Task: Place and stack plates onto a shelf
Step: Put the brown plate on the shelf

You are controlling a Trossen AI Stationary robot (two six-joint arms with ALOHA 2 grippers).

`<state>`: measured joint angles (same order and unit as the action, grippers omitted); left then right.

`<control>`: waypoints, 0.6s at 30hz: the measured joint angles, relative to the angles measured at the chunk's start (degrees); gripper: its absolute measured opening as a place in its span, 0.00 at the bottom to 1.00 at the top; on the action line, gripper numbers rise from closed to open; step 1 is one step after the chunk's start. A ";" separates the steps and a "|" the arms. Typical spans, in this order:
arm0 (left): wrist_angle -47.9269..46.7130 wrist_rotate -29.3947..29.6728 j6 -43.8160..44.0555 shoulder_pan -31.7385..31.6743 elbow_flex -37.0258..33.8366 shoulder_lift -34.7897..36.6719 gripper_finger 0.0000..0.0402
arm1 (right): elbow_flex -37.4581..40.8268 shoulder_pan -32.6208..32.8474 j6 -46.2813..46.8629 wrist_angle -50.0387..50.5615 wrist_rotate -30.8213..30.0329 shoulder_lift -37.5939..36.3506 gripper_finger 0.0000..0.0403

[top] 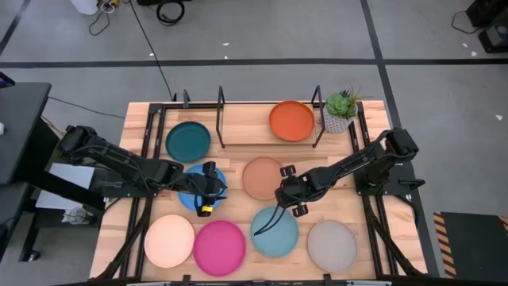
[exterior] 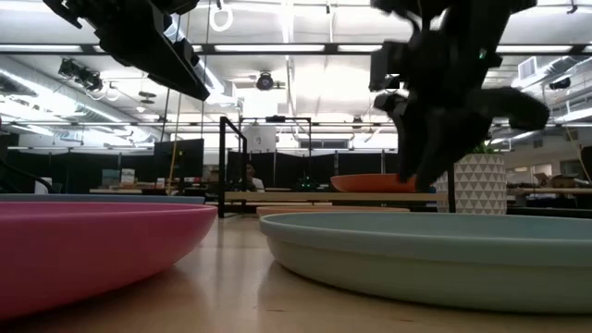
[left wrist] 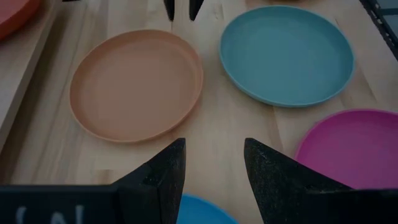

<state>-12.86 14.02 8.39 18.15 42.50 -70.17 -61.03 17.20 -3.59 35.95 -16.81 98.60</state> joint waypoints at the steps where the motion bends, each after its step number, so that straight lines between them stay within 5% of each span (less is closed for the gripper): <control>1: -0.01 0.00 0.03 0.00 0.00 0.00 0.43 | -0.79 -0.07 -0.67 0.16 0.01 1.15 0.36; 18: -3.50 -11.06 6.44 4.58 0.20 0.17 0.43 | -6.61 -3.37 -9.44 6.18 -1.54 10.26 0.23</control>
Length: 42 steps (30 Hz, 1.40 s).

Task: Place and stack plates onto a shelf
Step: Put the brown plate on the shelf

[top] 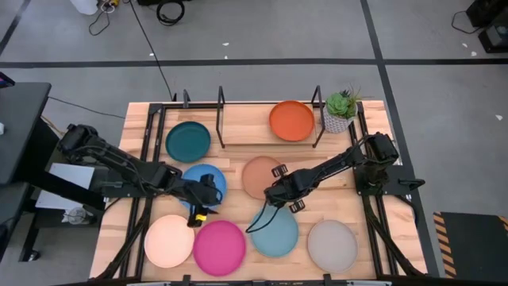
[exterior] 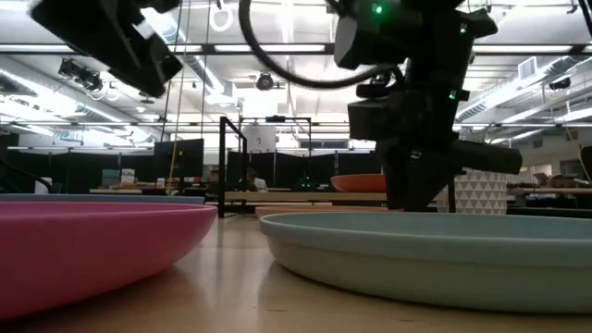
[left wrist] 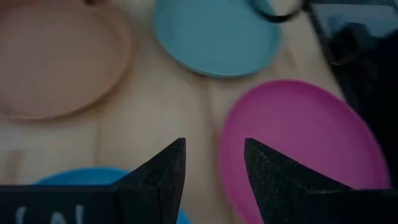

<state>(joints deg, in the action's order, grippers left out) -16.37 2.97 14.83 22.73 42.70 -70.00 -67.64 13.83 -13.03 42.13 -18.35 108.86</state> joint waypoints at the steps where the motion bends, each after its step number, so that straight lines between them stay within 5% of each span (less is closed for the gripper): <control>1: -0.03 -0.24 -0.10 0.50 0.19 0.00 0.43 | -0.01 -0.17 -0.49 -0.17 0.00 0.21 0.21; 5: 0.86 0.81 -2.57 1.82 1.69 0.02 0.43 | -0.02 -0.72 -2.51 -0.71 0.04 0.44 0.12; 12: 0.66 13.02 -7.78 2.90 3.12 0.02 0.43 | 0.00 -0.91 -6.94 -1.79 0.23 -2.32 0.03; 23: -2.13 12.70 -3.41 2.83 3.01 -0.28 0.43 | 0.00 -2.24 -12.97 -10.71 3.14 -10.34 0.07; 33: -2.00 12.72 -4.77 4.97 5.77 0.54 0.43 | -1.59 -13.21 -14.95 -17.06 10.52 -7.77 0.06; 42: -7.92 14.80 -6.51 7.18 9.13 0.68 0.43 | -5.86 -20.68 -17.41 -20.49 10.80 -6.62 0.06</control>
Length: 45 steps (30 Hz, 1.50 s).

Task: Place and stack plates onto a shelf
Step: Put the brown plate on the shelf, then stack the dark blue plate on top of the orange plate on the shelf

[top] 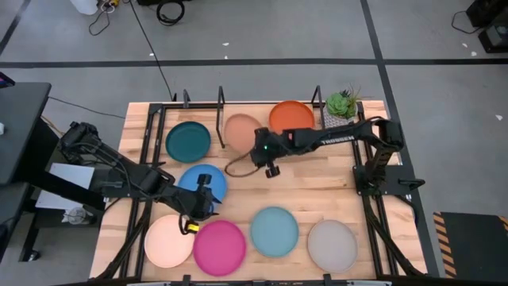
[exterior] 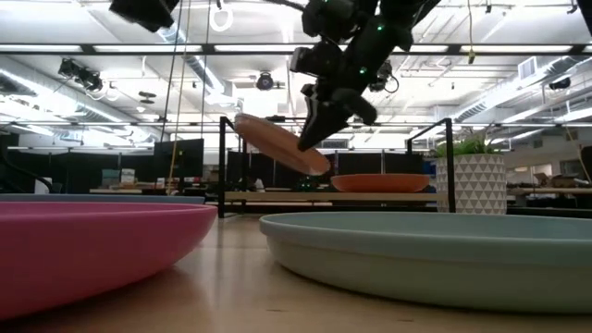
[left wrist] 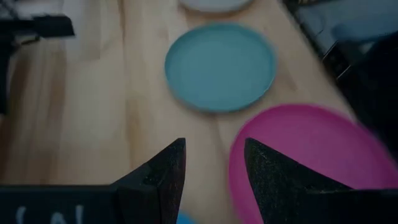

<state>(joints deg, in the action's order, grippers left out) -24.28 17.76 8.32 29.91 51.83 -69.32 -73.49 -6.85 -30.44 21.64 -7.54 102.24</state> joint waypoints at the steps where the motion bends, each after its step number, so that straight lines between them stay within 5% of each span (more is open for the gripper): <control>1: -0.52 0.58 0.02 -0.01 0.01 0.10 0.43 | 0.00 -0.89 -0.04 -0.34 0.28 0.00 0.06; 16: -3.18 6.01 0.02 -1.25 -0.04 0.07 0.43 | -0.71 -9.41 -0.39 -5.26 6.09 3.64 0.07; 28: -4.06 6.01 1.20 -1.25 -0.04 0.07 0.43 | -0.68 -9.68 -0.19 -5.43 4.98 4.69 0.21; 37: -4.95 5.99 4.86 -1.25 -0.04 0.07 0.43 | -0.68 -3.11 4.32 -1.90 1.80 0.17 0.24; 45: -5.04 5.93 14.47 -1.24 -0.06 -2.42 0.43 | -0.33 5.64 18.63 7.05 -0.70 -1.25 0.24</control>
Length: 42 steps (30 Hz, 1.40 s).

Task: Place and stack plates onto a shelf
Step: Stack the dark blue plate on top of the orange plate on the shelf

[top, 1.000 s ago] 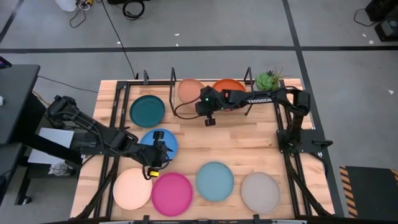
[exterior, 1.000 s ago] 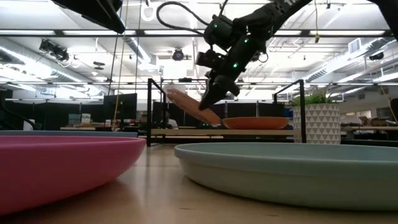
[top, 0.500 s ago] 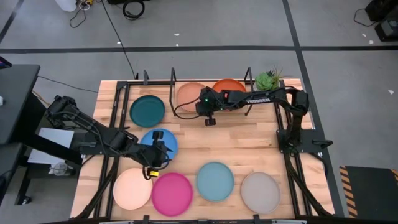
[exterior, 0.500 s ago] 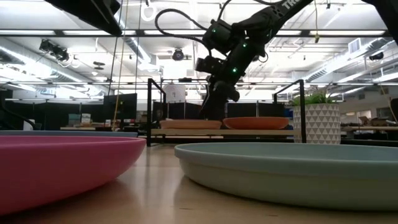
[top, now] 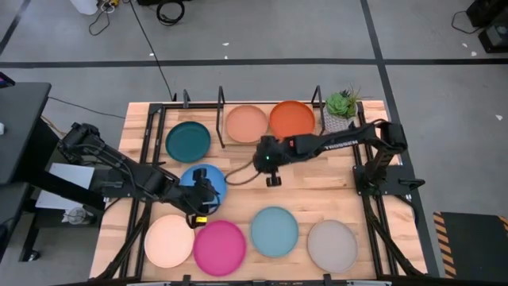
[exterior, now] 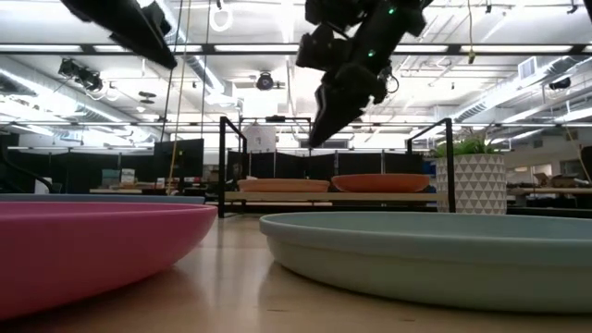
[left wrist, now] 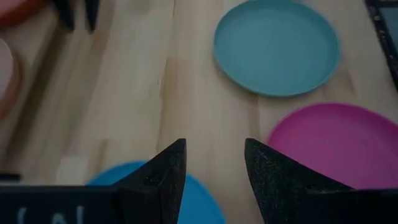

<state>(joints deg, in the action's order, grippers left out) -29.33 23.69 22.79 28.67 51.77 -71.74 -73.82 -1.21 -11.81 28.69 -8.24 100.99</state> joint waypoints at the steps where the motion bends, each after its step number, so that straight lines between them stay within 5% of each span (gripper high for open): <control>1: -0.04 0.01 1.73 0.01 -0.02 -0.94 0.43 | 0.63 0.98 2.06 0.02 -1.14 0.00 0.24; 13: -0.20 -5.31 17.45 -3.44 -0.02 -14.44 0.43 | 3.87 10.68 14.39 4.38 -15.76 0.09 0.24; 29: -0.68 -8.51 19.15 -5.98 -0.02 -23.62 0.42 | 3.89 13.85 15.56 3.80 -16.35 0.09 0.23; 42: -3.10 -10.65 14.31 -5.88 0.09 -22.13 0.04 | 3.89 15.82 11.80 3.08 -16.27 0.09 0.23</control>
<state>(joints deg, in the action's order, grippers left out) -32.42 13.04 37.10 22.79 51.86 -93.87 -69.93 14.61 0.00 31.77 -24.51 101.08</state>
